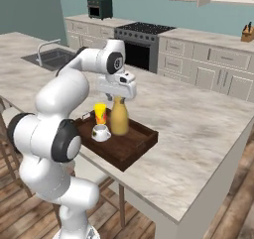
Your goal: There is a tray on the dining counter. Grab the cup, mug, and pitcher and place them on the tray. The pitcher may be placed next to the tray if it cannot fit the tray.
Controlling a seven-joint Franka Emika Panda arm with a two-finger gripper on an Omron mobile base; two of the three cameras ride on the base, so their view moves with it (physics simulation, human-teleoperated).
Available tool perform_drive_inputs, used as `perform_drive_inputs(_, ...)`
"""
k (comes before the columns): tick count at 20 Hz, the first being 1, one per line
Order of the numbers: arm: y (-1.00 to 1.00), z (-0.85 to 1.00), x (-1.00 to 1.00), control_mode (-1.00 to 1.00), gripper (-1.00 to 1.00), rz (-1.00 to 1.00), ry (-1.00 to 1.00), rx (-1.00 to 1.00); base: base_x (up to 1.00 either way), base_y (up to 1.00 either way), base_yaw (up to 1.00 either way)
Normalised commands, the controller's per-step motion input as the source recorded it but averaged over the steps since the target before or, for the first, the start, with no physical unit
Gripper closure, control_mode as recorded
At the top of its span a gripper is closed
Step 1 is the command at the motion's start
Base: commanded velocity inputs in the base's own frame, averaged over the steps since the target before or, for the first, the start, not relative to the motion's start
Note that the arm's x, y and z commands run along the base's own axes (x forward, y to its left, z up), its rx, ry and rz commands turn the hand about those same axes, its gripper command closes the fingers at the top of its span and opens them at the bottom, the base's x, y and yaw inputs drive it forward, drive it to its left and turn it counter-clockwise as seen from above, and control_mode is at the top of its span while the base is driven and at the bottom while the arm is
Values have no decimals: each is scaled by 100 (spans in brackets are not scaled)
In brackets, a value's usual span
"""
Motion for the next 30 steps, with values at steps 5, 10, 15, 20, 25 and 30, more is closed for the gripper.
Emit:
perform_drive_inputs(5,-13,-25,11,-100,100,0,0,0,0,0,0)
perform_drive_inputs(10,0,-34,19,-100,100,0,0,0,0,0,0)
perform_drive_inputs(15,0,-28,26,-100,100,0,0,0,0,0,0)
perform_drive_inputs(20,-7,-20,17,-100,100,0,0,0,0,0,0)
perform_drive_inputs(25,-5,-12,10,-100,100,0,0,0,0,0,0)
perform_drive_inputs(30,0,-14,0,-100,100,0,0,0,0,0,0)
